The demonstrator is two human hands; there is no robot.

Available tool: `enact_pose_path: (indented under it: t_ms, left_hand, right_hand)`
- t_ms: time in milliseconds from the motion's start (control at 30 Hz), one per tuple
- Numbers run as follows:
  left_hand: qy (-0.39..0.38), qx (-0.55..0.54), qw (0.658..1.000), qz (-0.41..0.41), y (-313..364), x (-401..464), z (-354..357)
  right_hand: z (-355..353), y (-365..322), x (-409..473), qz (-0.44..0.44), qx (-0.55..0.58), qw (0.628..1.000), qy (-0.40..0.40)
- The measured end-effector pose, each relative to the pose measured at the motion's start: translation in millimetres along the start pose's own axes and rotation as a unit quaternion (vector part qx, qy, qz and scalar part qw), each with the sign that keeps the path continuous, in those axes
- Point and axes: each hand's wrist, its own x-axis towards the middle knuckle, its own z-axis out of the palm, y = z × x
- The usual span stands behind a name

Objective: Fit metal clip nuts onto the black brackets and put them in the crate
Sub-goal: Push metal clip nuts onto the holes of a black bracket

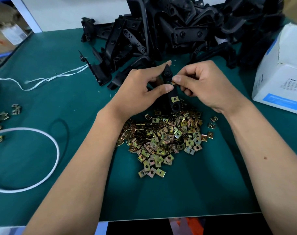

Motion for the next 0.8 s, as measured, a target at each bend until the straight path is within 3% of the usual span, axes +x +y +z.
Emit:
enact_pose_path:
  t_ms: [100,367,667,800]
  left_hand:
    - [0.004,0.012,1.000,0.011,0.7,0.6,0.4]
    - [0.064,0.030,0.997,-0.021,-10.3,1.8,10.1]
    - [0.122,0.024,0.992,-0.012,-12.4,1.8,12.7]
    - [0.121,0.017,0.992,-0.012,-15.0,1.1,13.7]
  right_hand:
    - [4.2,-0.4,0.6,-0.017,-0.017,1.000,0.001]
    - [21.1,3.1,0.5,0.032,0.073,0.991,0.104]
    - [23.4,-3.8,-7.1,-0.046,-0.067,0.986,0.143]
    - [25.8,-7.9,-9.1,-0.038,-0.058,0.990,0.125]
